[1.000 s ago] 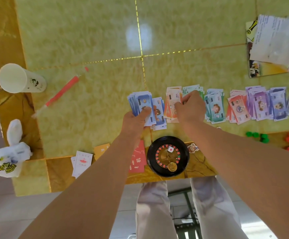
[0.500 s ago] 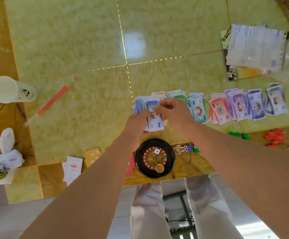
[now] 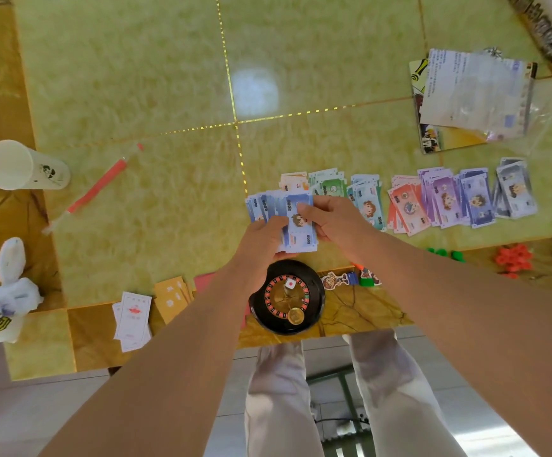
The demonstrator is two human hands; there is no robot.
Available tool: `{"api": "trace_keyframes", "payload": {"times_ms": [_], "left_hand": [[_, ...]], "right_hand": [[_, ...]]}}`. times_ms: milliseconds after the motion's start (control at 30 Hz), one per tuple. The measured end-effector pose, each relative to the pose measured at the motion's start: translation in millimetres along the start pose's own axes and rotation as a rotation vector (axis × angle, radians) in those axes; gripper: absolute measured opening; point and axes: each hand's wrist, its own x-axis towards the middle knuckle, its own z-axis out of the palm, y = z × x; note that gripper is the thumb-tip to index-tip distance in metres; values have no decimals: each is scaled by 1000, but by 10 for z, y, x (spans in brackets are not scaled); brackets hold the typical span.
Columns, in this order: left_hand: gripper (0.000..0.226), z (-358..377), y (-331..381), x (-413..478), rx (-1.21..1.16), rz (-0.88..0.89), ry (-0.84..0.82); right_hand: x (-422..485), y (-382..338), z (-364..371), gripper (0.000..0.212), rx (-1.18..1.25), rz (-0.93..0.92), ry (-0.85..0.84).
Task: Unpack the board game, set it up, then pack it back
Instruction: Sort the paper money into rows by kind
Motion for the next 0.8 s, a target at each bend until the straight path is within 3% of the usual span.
{"api": "trace_keyframes", "payload": {"times_ms": [167,367,500,633,800], "left_hand": [[23,-33,26,-45,93,-41,-38],[5,-303,-72,49,340,188,79],[3,-418,-75,158,344,165,222],[10,-469,-82,286,408,174,325],[13,-409,-61,416,637,117,412]], "right_hand": [[-24,49,65,9,-61,50,-63],[43,88,142,12,-89,49,2],[107,29,247,4,-50,30,55],[246,53,242,17,-188,22,222],[391,138,248,29,-226,66,250]]}}
